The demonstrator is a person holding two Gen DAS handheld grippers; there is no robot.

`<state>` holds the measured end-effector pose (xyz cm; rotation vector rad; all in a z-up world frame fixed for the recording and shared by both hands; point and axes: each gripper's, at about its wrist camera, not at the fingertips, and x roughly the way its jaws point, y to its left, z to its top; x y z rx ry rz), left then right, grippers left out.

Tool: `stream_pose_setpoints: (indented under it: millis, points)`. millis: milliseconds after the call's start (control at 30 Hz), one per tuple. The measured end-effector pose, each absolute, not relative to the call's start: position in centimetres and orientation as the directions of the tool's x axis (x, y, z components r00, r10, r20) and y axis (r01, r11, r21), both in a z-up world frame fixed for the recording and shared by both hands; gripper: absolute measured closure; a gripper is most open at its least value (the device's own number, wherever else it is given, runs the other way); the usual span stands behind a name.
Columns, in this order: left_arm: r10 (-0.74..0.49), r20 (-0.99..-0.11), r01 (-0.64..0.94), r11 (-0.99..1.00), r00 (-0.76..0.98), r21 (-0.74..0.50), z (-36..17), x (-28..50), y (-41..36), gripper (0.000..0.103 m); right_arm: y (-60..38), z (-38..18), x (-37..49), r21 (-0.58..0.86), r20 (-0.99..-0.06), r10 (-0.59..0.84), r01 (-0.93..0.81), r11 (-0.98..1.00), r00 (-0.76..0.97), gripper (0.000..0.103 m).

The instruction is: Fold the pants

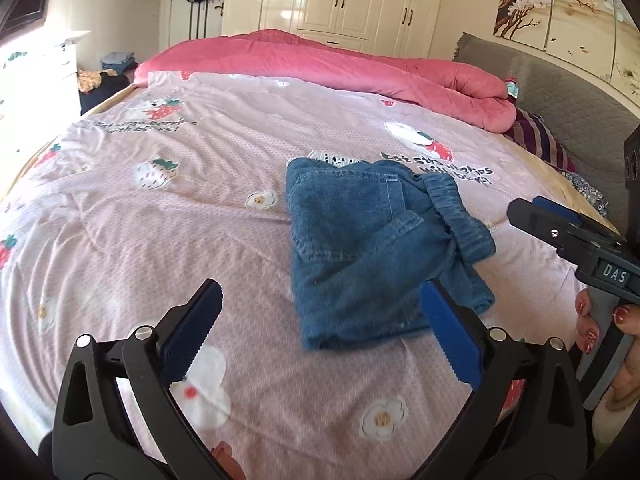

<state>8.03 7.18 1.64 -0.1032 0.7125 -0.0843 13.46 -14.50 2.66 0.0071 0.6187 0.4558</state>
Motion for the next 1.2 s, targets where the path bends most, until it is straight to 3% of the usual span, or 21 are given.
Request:
stream_pose_setpoints:
  millis: [500,633,1200]
  points:
    - [-0.103,-0.672,-0.01,0.987,0.734,-0.162,-0.4,2.6,6.2,0.009,-15.5,1.0,6.8,0.013,-0.612,0.318,-0.393,0.92,0.724,0.005]
    - [-0.096,-0.675,-0.025,0.986,0.732,-0.167,-0.8,1.8,6.2,0.009,-16.2,-1.0,5.1,0.027,-0.653,0.302,-0.377,0.926,0.694,0.005]
    - [-0.069,-0.694,-0.037,0.99,0.717,-0.137,-1.6,1.1,5.7,0.009,-17.1,-2.2,4.9,0.058,-0.656,0.304,-0.355,0.933,0.691,0.005]
